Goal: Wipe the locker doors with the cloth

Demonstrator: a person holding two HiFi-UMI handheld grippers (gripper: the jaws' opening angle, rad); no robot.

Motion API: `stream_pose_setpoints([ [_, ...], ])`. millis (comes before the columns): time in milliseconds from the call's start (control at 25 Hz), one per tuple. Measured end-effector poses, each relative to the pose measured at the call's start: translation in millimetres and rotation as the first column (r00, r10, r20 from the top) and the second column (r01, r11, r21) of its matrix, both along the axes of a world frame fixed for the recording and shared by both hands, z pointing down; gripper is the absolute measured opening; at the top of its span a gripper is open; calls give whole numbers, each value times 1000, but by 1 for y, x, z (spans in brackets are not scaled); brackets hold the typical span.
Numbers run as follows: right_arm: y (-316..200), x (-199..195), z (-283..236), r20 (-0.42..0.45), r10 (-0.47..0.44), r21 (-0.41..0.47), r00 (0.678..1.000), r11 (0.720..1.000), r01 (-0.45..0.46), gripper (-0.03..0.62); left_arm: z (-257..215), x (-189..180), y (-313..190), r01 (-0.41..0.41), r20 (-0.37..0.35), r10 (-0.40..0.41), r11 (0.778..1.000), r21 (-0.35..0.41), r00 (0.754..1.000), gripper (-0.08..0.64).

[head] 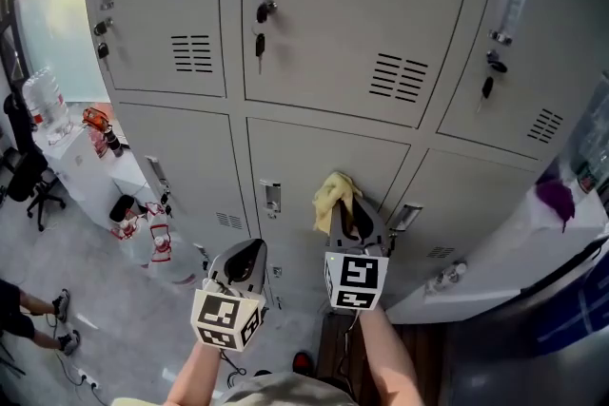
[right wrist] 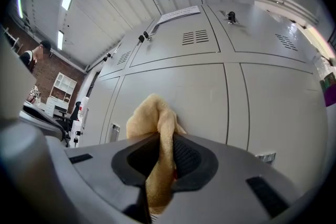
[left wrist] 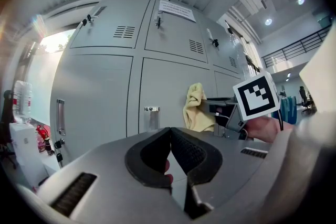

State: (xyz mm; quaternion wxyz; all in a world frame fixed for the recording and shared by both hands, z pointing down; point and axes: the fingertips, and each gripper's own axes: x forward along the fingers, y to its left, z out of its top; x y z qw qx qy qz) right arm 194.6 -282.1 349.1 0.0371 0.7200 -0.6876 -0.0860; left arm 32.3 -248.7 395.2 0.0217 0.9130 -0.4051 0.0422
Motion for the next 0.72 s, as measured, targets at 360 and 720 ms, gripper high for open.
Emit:
stream_pose_setpoints([
  [360,21,44,7,-1,93,-14,996,996,-93,71,6,26,5,-60,5,60,998,-12,998,23],
  [720,31,68,11,-12,142,-24,990,989,-142,71,5,38,9,-88,8,88,996,-9,996,23],
])
